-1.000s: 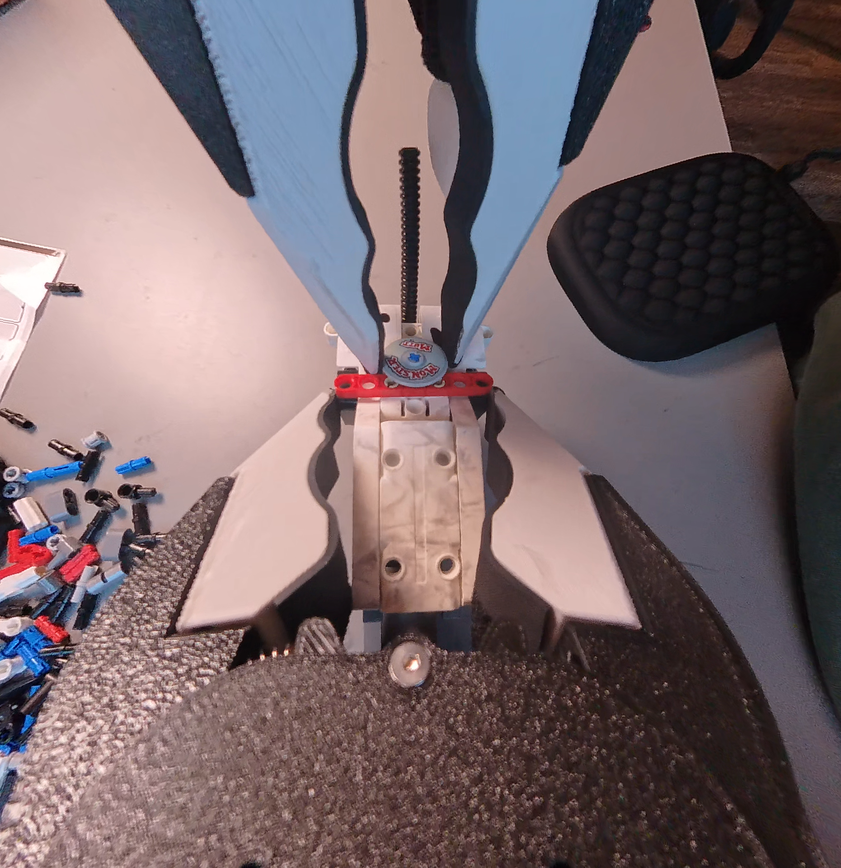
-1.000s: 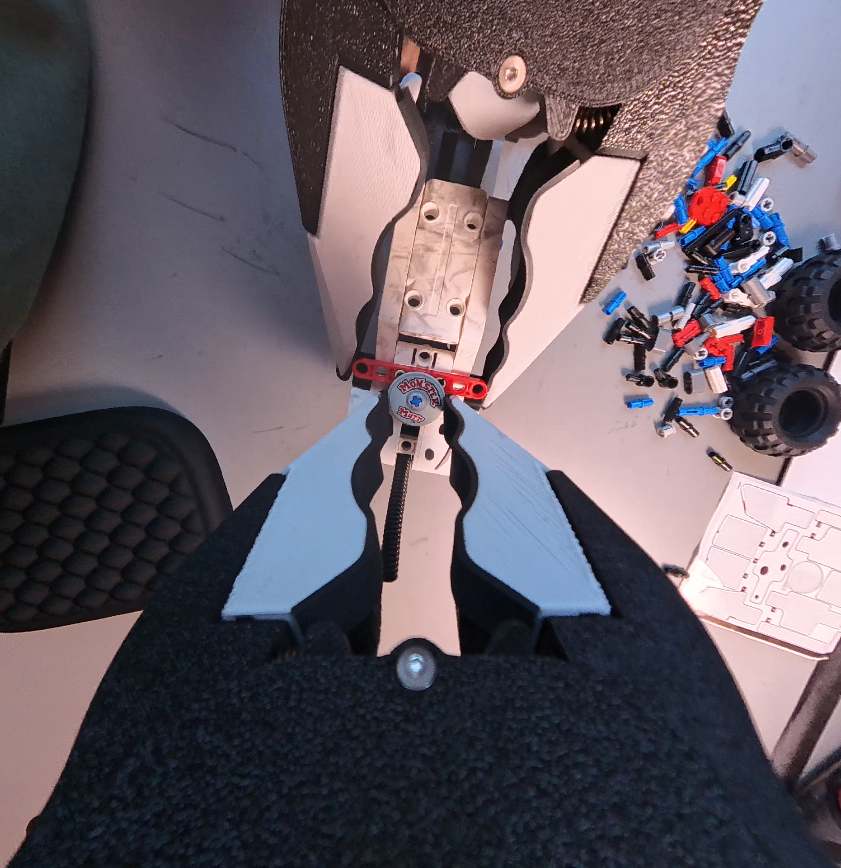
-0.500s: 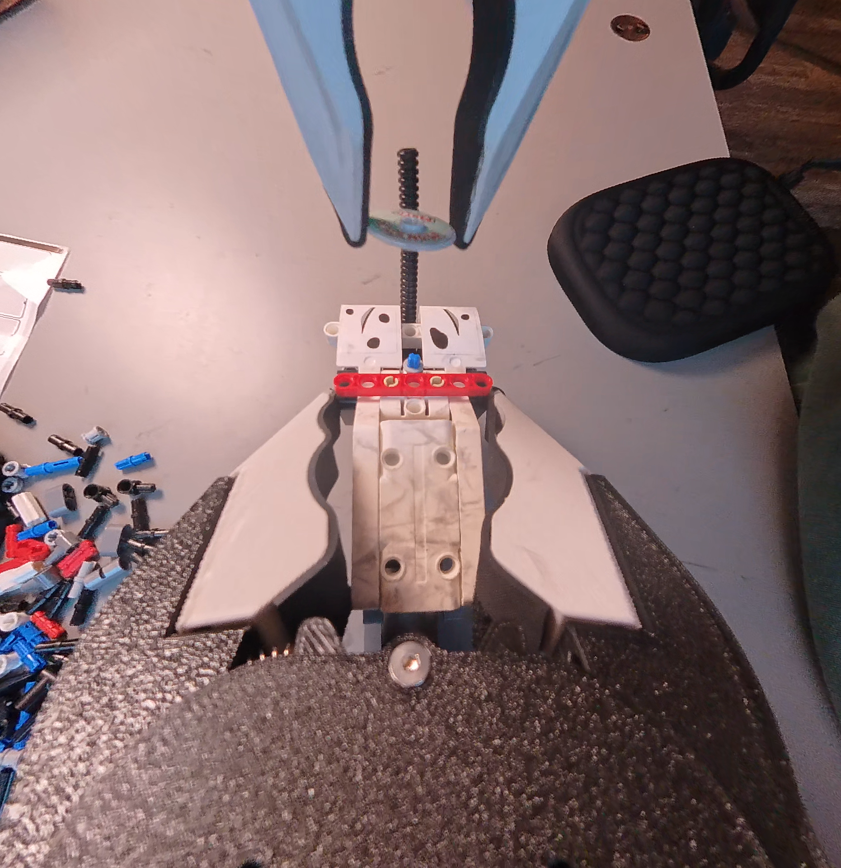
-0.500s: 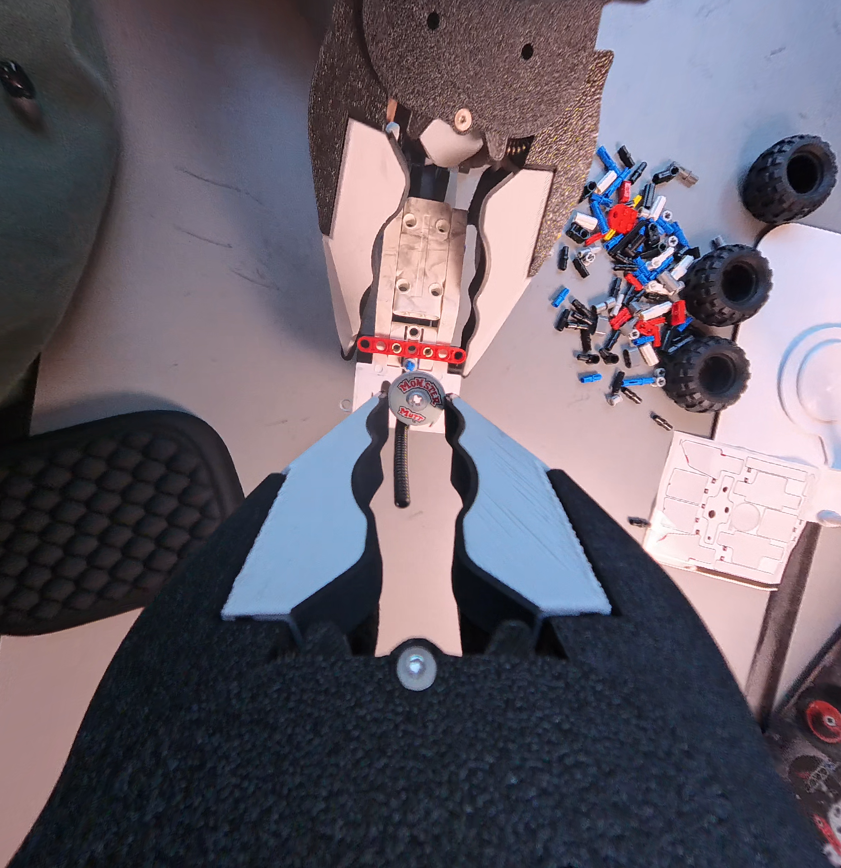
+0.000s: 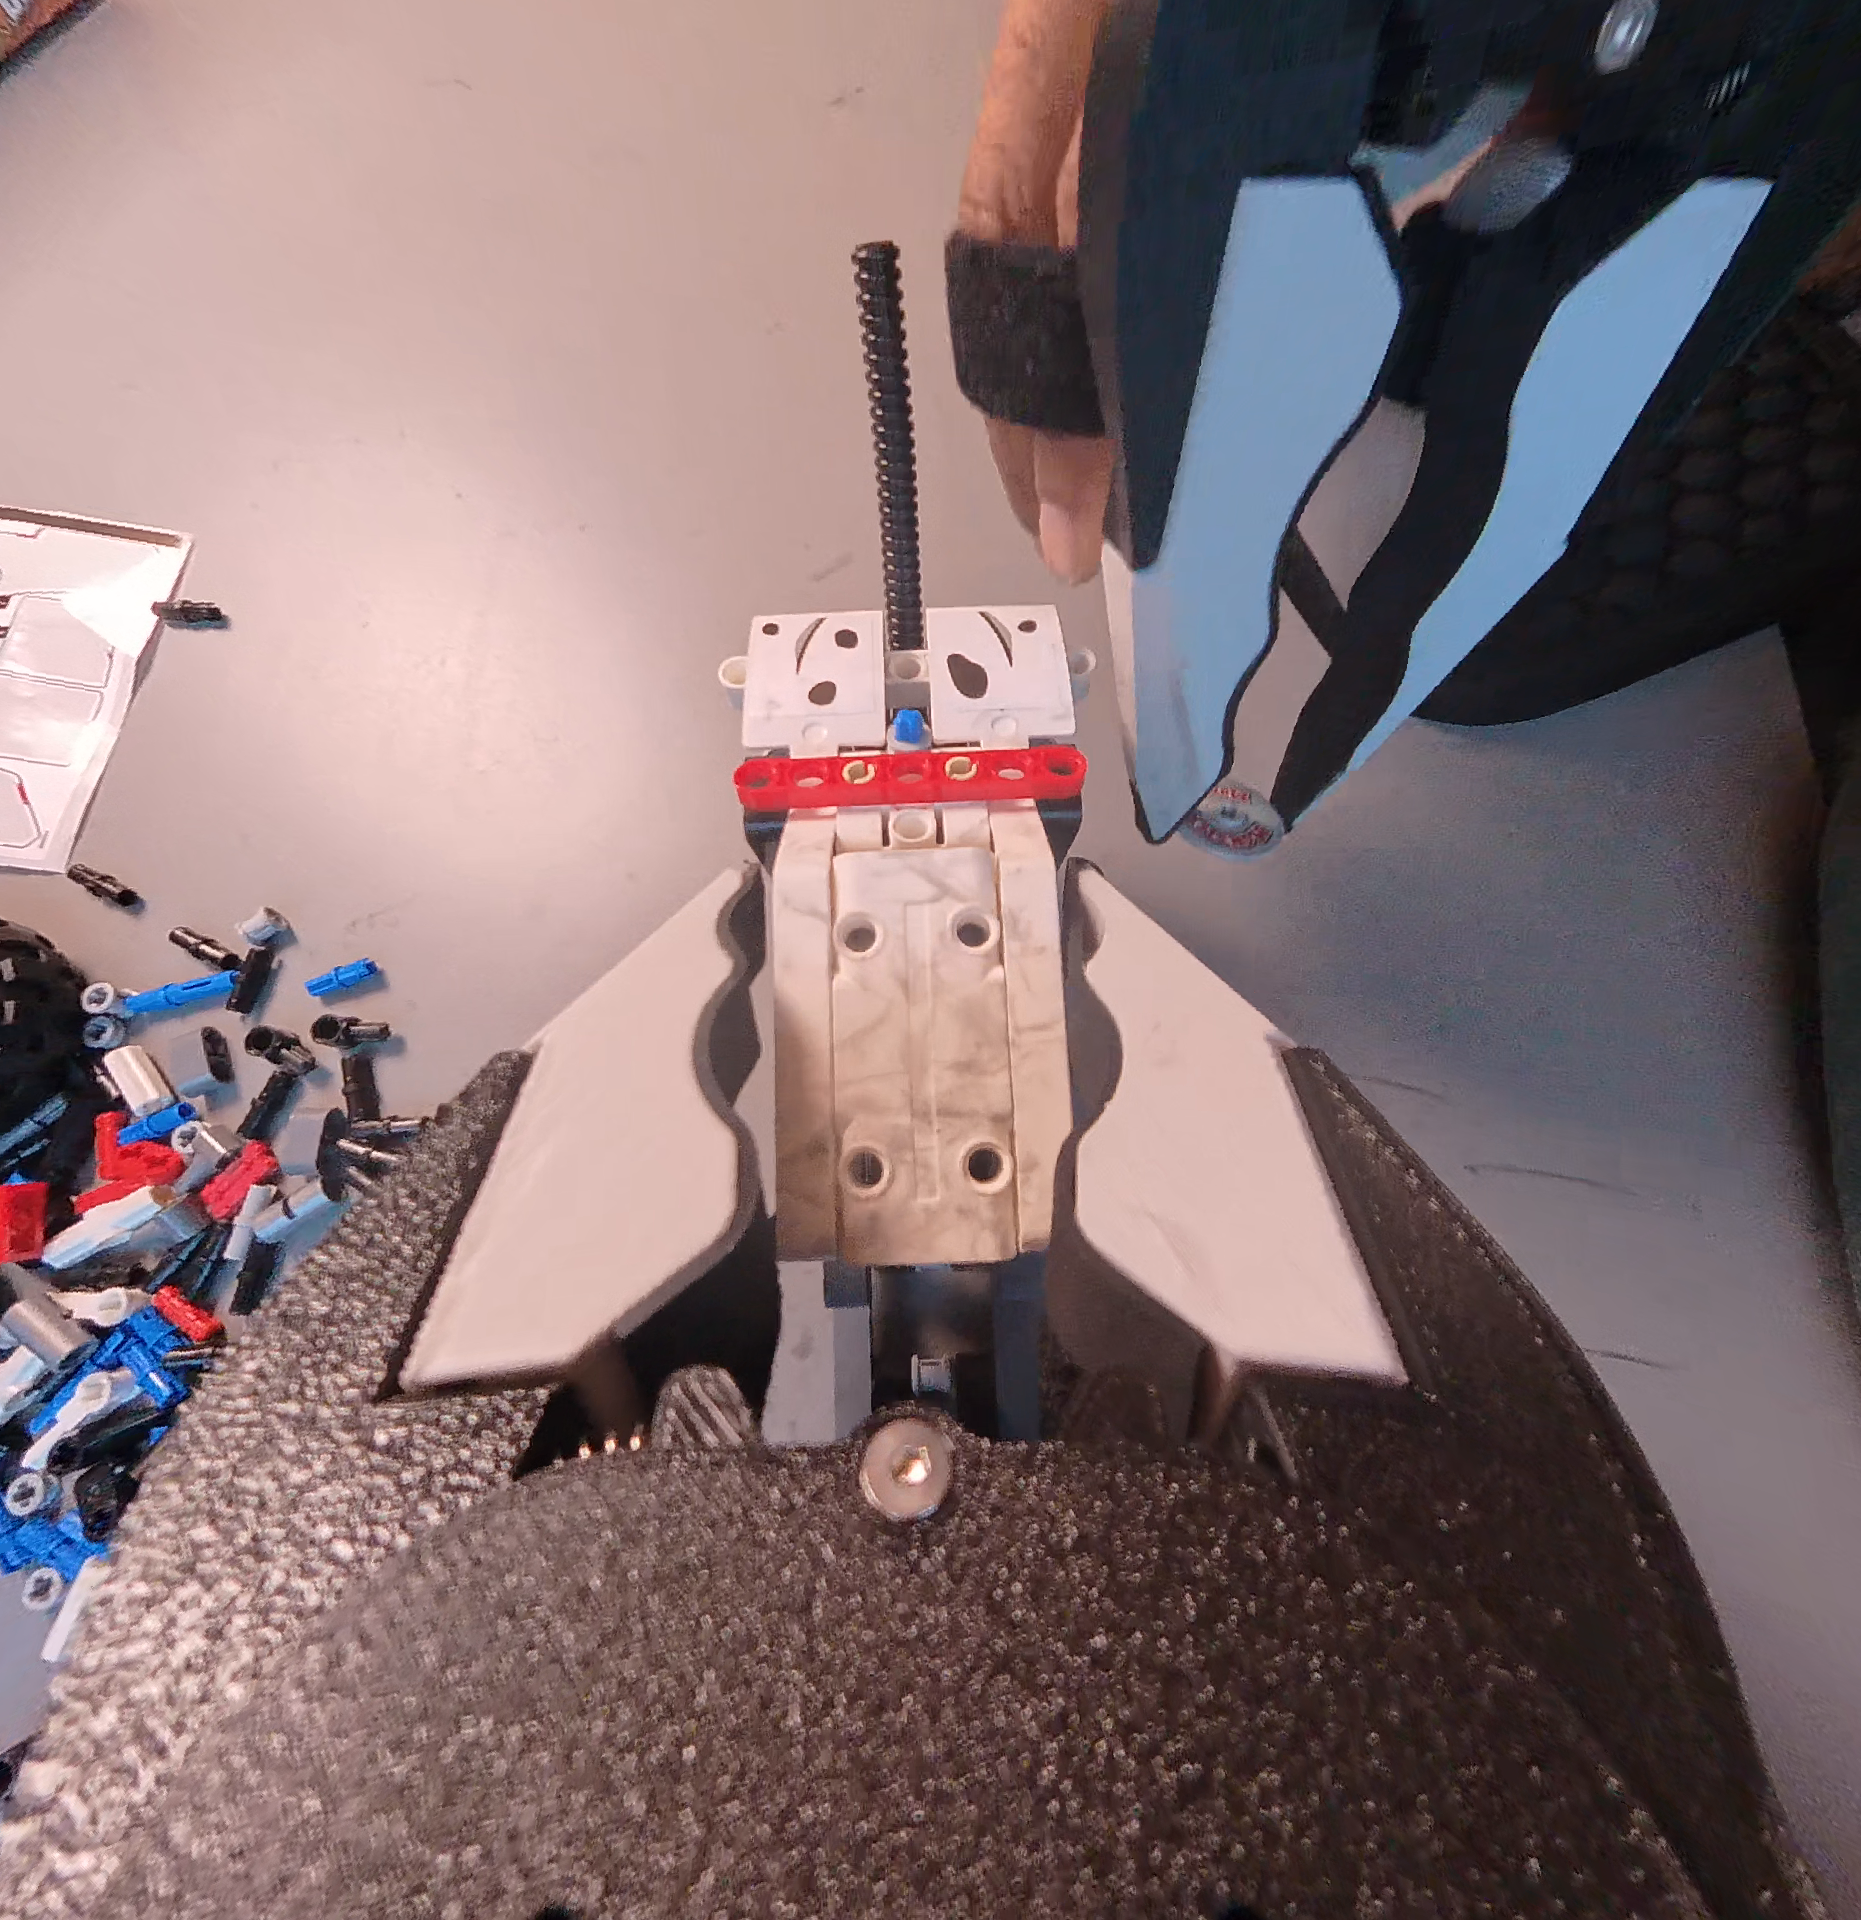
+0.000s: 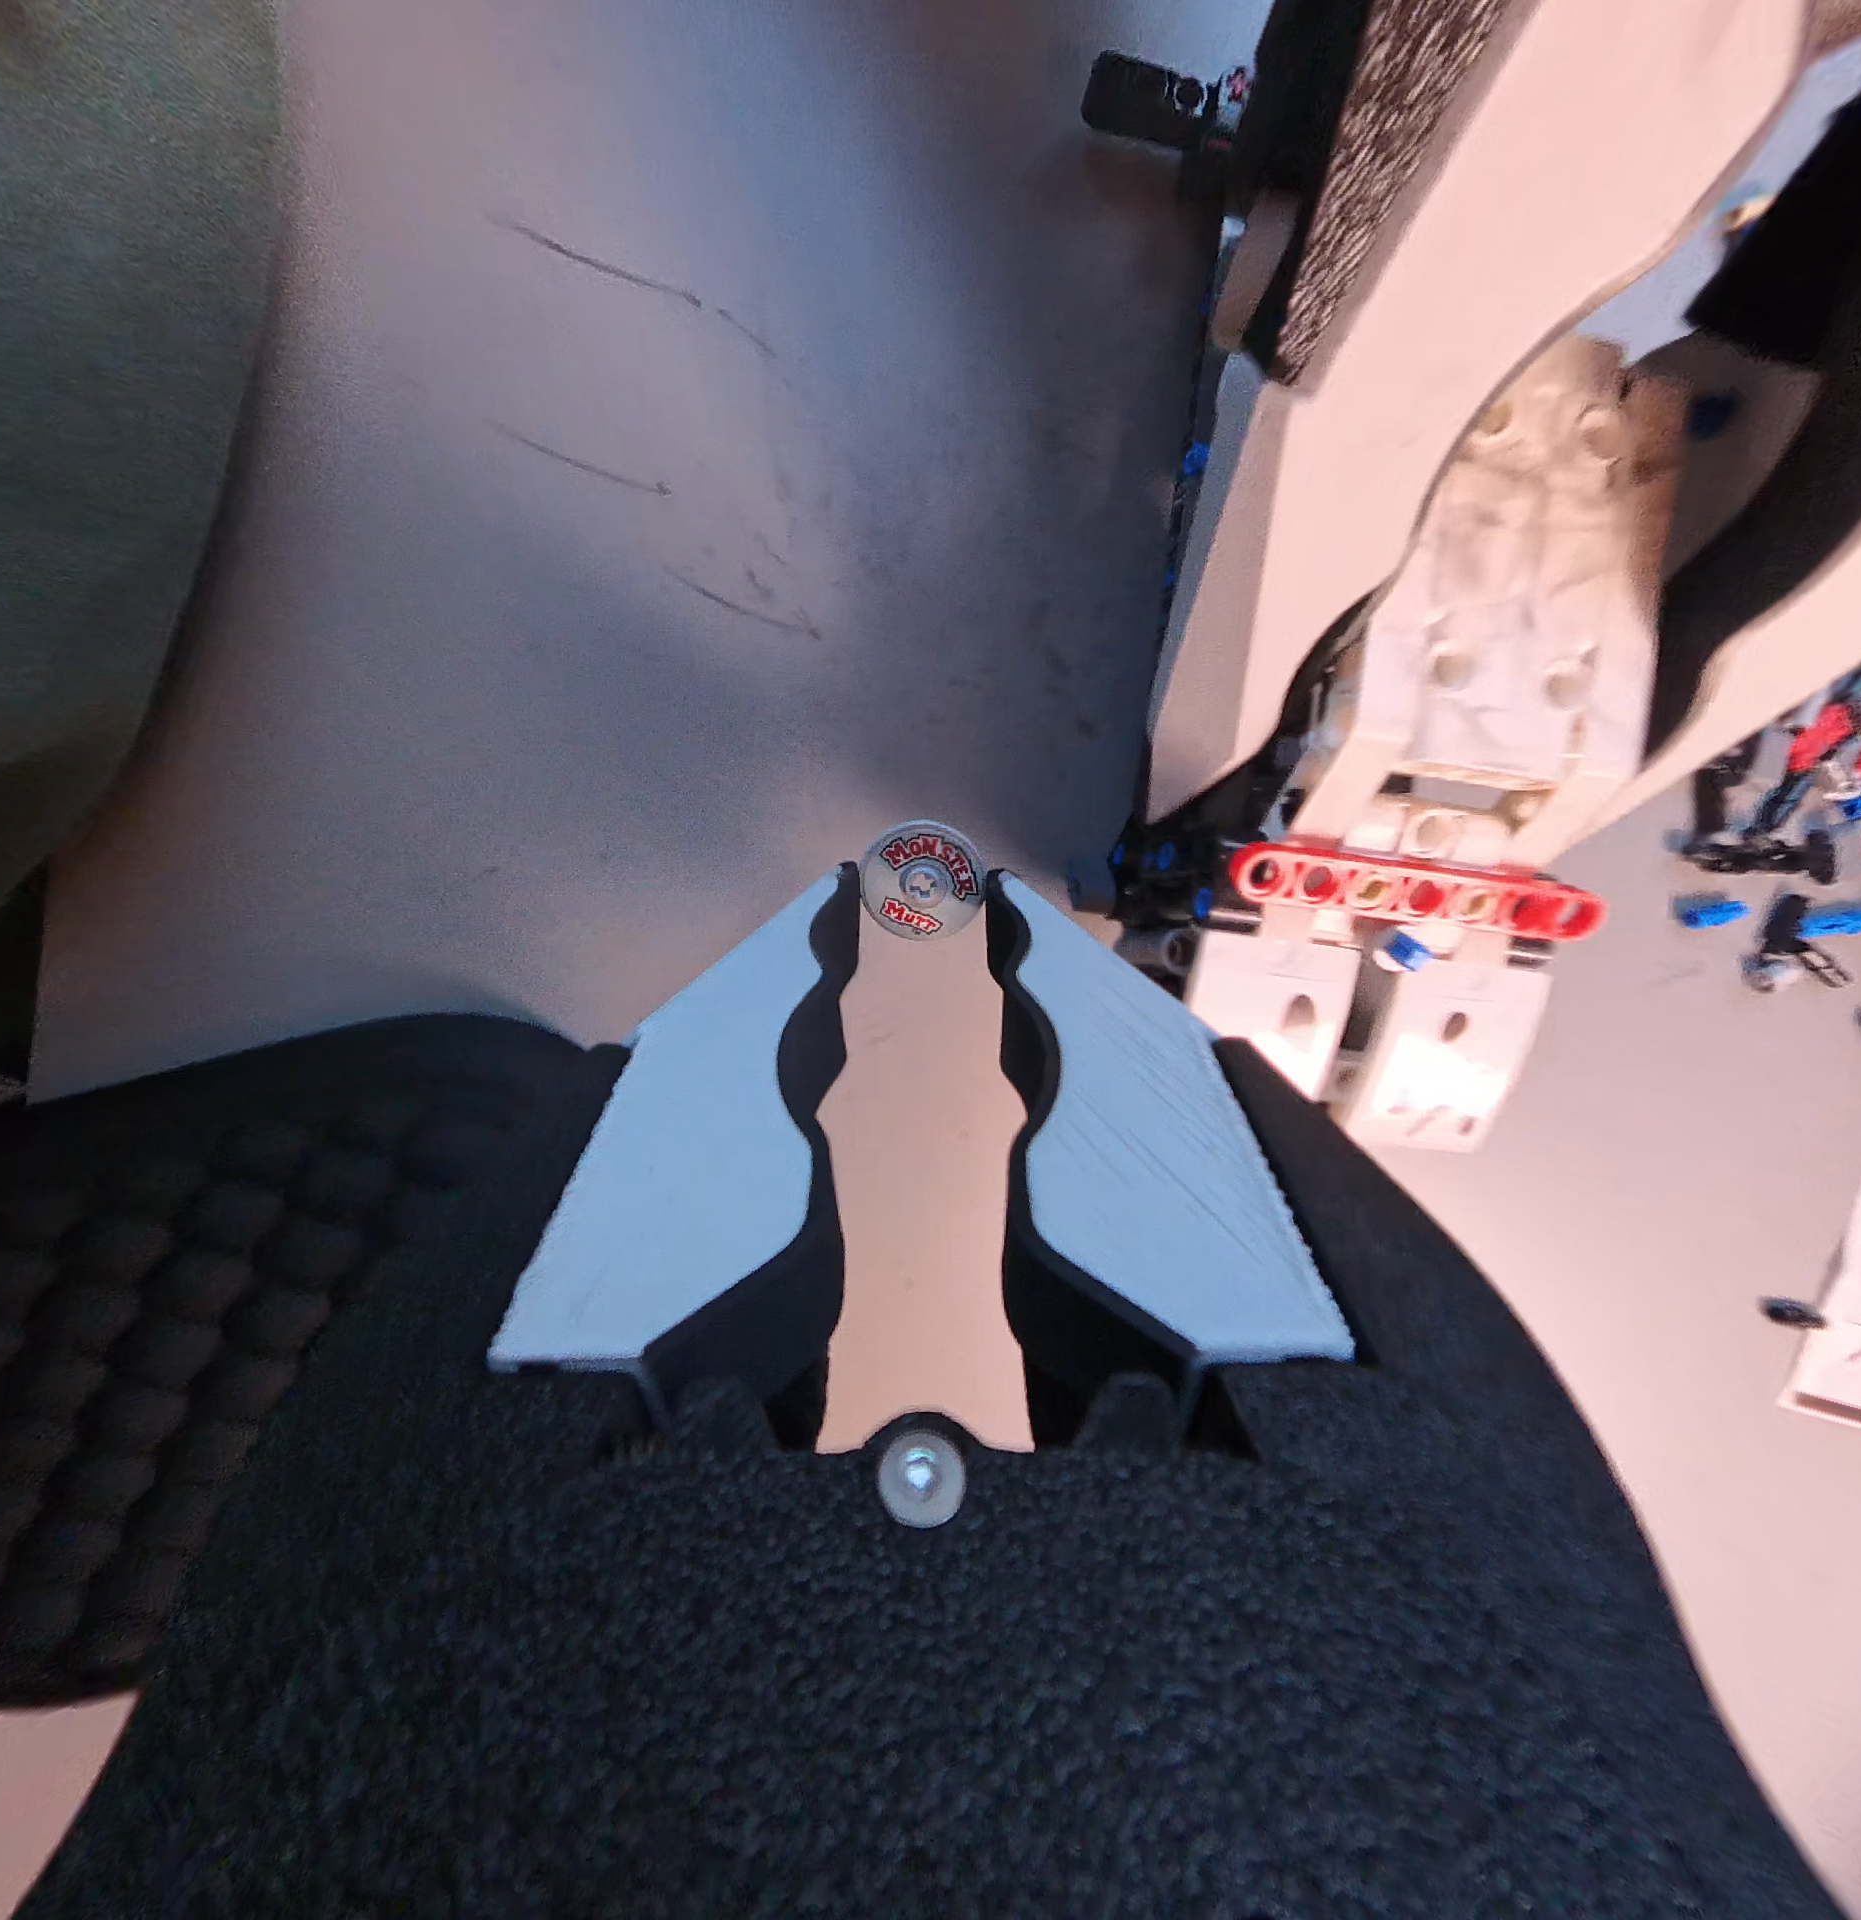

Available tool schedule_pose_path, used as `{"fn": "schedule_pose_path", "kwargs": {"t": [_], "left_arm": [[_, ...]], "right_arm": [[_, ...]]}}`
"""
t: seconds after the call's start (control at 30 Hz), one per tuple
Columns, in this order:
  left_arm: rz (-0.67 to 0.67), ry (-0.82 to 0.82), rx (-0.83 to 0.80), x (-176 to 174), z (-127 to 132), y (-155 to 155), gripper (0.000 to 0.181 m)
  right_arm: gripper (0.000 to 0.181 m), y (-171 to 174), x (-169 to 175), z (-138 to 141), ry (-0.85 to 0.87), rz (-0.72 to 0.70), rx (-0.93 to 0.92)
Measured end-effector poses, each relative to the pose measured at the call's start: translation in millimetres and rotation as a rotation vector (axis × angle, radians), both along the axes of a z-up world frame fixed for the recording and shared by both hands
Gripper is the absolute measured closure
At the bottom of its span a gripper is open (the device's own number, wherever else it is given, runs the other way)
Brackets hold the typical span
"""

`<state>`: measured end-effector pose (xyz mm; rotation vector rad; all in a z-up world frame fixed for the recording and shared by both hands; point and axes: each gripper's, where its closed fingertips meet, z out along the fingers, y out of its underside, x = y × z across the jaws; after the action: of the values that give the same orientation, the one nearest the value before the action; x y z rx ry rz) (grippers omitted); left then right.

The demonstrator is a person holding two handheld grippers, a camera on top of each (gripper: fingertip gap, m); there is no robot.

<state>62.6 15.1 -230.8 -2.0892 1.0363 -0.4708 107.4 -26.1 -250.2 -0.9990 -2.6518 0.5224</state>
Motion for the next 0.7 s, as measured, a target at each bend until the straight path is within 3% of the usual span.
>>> {"fn": "schedule_pose_path", "kwargs": {"t": [0.13, 0.23, 0.3, 0.37, 0.47, 0.53, 0.7], "left_arm": [[0.005, 0.006, 0.004, 0, -1, 1, 0.124], [0.010, 0.001, -0.001, -1, -2, 1, 0.124], [0.011, -0.003, -0.006, -1, -3, 1, 0.123], [0.007, 0.006, -0.006, -1, -6, 0, 0.123], [0.000, 0.005, -0.009, -1, -7, 0, 0.123], [-0.002, -0.004, -0.014, 0, -7, 0, 0.123], [-0.005, 0.002, -0.007, 0, -8, 0, 0.123]], "right_arm": [[0.156, -2, -1, -20, 0.008, -0.042, 0.001], [0.145, -8, -1, -15, 0.017, -0.051, -0.054], [0.140, -12, 1, 2, 0.024, -0.041, -0.096], [0.147, -8, -5, 35, 0.083, -0.056, -0.147], [0.157, 25, -23, 72, 0.184, -0.120, -0.072], [0.157, 47, -30, 69, 0.164, -0.127, 0.021], [0.165, 54, -42, 48, 0.062, -0.114, -0.016]]}}
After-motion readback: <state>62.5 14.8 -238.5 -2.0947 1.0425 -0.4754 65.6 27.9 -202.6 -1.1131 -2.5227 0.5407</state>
